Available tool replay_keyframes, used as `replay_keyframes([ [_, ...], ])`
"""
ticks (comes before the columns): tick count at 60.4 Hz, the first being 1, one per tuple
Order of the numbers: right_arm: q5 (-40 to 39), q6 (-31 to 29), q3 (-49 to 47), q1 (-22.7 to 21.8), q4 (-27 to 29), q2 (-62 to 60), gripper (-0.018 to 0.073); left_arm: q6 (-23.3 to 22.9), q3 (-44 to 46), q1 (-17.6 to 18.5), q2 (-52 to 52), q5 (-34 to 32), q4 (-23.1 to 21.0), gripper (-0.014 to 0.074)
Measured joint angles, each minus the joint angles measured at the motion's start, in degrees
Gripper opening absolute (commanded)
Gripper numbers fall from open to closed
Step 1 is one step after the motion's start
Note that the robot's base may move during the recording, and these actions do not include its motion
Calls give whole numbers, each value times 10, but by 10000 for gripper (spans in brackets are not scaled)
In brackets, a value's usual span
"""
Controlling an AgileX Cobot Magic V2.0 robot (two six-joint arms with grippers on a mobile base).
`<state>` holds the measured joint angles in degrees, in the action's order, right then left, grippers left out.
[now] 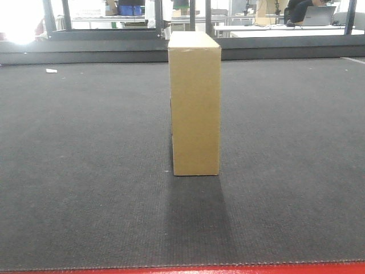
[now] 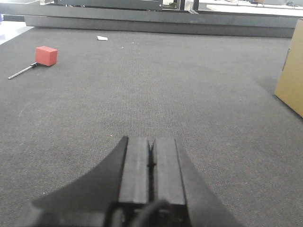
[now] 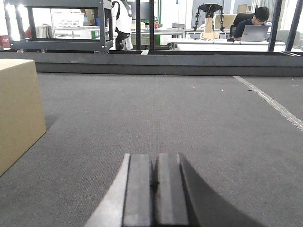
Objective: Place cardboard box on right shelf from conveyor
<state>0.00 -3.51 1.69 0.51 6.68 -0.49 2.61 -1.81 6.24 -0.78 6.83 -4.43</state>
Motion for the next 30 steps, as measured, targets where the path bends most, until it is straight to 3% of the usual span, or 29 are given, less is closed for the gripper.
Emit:
replay_keyframes([
  [30,0,0,0,0,0,0,57,0,0,0,0,0,0,-116],
])
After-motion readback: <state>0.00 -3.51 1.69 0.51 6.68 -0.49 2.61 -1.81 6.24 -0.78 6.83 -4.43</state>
